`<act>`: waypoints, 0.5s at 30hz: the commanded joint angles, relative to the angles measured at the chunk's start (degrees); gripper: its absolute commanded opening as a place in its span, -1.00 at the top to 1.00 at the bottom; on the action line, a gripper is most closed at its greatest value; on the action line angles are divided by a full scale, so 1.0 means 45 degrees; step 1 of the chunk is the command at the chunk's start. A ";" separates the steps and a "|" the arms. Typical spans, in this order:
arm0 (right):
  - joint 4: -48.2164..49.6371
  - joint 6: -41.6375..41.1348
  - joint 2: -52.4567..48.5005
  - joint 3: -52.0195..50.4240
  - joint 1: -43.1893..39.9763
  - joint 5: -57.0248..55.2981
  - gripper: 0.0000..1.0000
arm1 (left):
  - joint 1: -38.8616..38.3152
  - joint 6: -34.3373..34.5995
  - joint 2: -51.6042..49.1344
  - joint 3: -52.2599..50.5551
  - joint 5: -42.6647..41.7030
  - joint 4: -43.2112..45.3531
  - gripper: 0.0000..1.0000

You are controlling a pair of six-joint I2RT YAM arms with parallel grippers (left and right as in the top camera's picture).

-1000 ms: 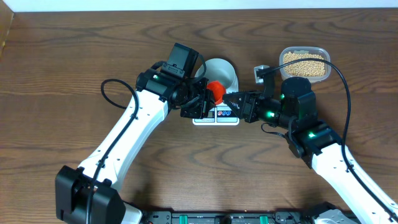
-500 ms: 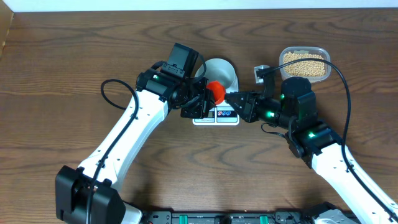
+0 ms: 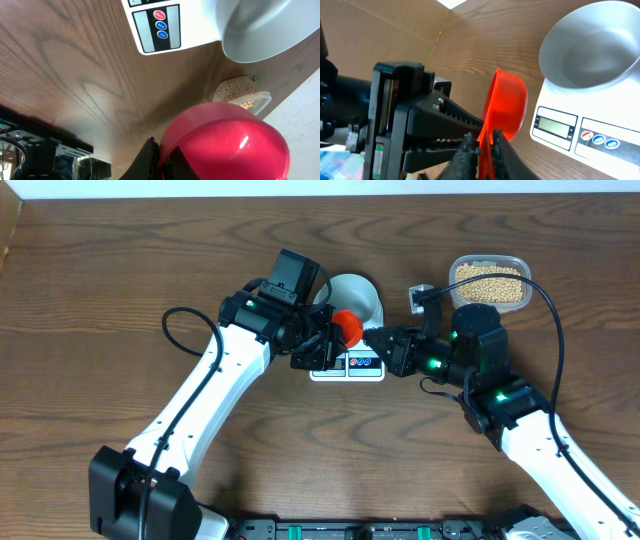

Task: Scoop item into bowl and weigh 50g on scale
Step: 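Close the right gripper on the scoop handle held by the left gripper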

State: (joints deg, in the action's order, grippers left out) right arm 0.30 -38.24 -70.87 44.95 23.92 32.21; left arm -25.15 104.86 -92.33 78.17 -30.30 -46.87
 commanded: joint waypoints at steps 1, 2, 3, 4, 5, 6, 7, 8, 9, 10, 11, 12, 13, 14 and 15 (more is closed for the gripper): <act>0.0029 0.0131 -0.0005 0.0214 0.0112 -0.0044 0.53 | 0.0010 0.0102 0.0199 0.0034 -0.0015 -0.0034 0.86; 0.0029 0.0131 -0.0005 0.0214 0.0112 -0.0044 0.46 | 0.0010 0.0097 0.0204 0.0034 0.0034 -0.0034 0.86; 0.0029 0.0131 -0.0005 0.0214 0.0112 -0.0044 0.41 | 0.0010 0.0097 0.0204 0.0034 0.0160 -0.0039 0.85; 0.0029 0.0131 -0.0005 0.0214 0.0112 -0.0044 0.38 | 0.0010 0.0102 0.0199 0.0034 0.0355 -0.0053 0.85; 0.0029 0.0131 -0.0005 0.0214 0.0112 -0.0044 0.38 | 0.0010 0.0102 0.0204 0.0034 0.0510 -0.0083 0.85; 0.0029 0.0131 -0.0005 0.0214 0.0112 -0.0049 0.38 | 0.0010 0.0102 0.0199 0.0034 0.0607 -0.0087 0.85; 0.0029 0.0131 -0.0005 0.0214 0.0112 -0.0053 0.37 | 0.0010 0.0102 0.0199 0.0034 0.0617 -0.0087 0.85; 0.0029 0.0131 -0.0005 0.0214 0.0112 -0.0087 0.37 | 0.0010 0.0107 0.0204 0.0034 0.0617 -0.0083 0.85; 0.0029 0.0131 -0.0005 0.0214 0.0112 -0.0092 0.37 | 0.0010 0.0107 0.0204 0.0034 0.0612 -0.0083 0.85; 0.0029 0.0131 -0.0005 0.0214 0.0112 -0.0097 0.40 | 0.0010 0.0102 0.0204 0.0034 0.0612 -0.0083 0.85; 0.0029 0.0131 -0.0005 0.0214 0.0112 -0.0097 0.46 | 0.0010 0.0102 0.0199 0.0034 0.0617 -0.0083 0.86; 0.0029 0.0131 -0.0005 0.0214 0.0112 -0.0112 0.59 | 0.0010 0.0102 0.0199 0.0034 0.0627 -0.0087 0.85; 0.0029 0.0131 -0.0005 0.0214 0.0112 -0.0121 0.69 | 0.0010 0.0102 0.0204 0.0034 0.0646 -0.0087 0.86; 0.0029 0.0126 -0.0005 0.0214 0.0112 -0.0121 0.75 | 0.0010 0.0102 0.0204 0.0034 0.0646 -0.0087 0.85; 0.0029 0.0131 -0.0005 0.0214 0.0112 -0.0121 0.79 | 0.0010 0.0102 0.0204 0.0034 0.0646 -0.0083 0.85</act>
State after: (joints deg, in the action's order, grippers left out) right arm 0.34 -38.04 -70.87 44.95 24.18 32.01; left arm -25.15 105.01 -92.33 78.17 -28.34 -46.98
